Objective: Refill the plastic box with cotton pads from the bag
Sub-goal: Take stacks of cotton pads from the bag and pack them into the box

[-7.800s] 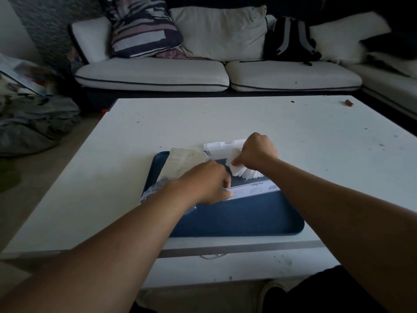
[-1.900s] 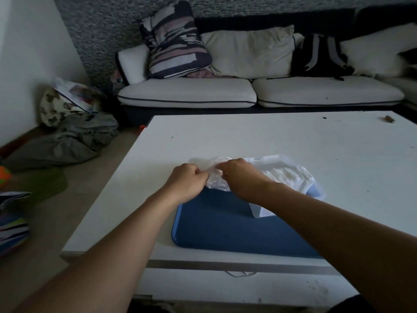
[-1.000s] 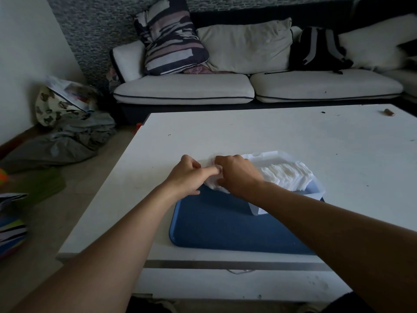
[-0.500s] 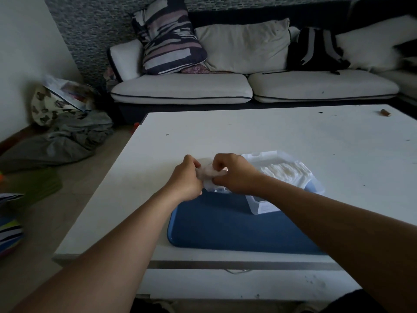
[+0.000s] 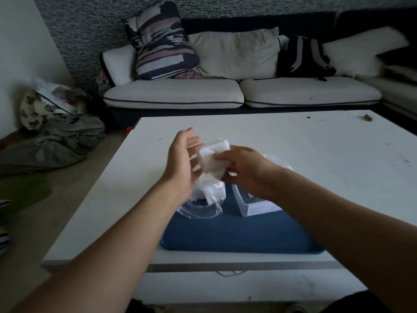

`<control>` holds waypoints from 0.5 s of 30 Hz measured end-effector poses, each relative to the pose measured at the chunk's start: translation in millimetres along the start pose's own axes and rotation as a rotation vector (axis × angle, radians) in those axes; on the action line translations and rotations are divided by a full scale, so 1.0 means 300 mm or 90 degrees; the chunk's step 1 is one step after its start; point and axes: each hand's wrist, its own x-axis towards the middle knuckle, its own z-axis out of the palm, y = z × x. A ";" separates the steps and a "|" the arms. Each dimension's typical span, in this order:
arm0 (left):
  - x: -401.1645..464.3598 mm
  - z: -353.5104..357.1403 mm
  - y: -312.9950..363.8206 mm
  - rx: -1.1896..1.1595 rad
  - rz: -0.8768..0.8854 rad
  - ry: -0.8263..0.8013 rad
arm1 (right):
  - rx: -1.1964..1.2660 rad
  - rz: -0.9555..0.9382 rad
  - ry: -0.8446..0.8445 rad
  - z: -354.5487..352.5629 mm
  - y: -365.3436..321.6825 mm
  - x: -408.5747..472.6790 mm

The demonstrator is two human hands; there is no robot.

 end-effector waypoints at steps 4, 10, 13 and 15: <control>-0.020 0.084 -0.030 -0.035 -0.040 0.108 | -0.042 -0.002 0.037 0.074 0.005 -0.002; 0.014 0.082 -0.040 -0.121 -0.092 0.098 | 0.092 0.026 0.045 0.013 -0.011 0.018; 0.015 0.066 -0.024 -0.119 -0.094 0.040 | 0.221 0.050 0.050 -0.024 -0.031 0.023; 0.013 0.053 -0.016 -0.127 -0.106 0.006 | 0.267 0.059 0.061 -0.050 -0.042 0.022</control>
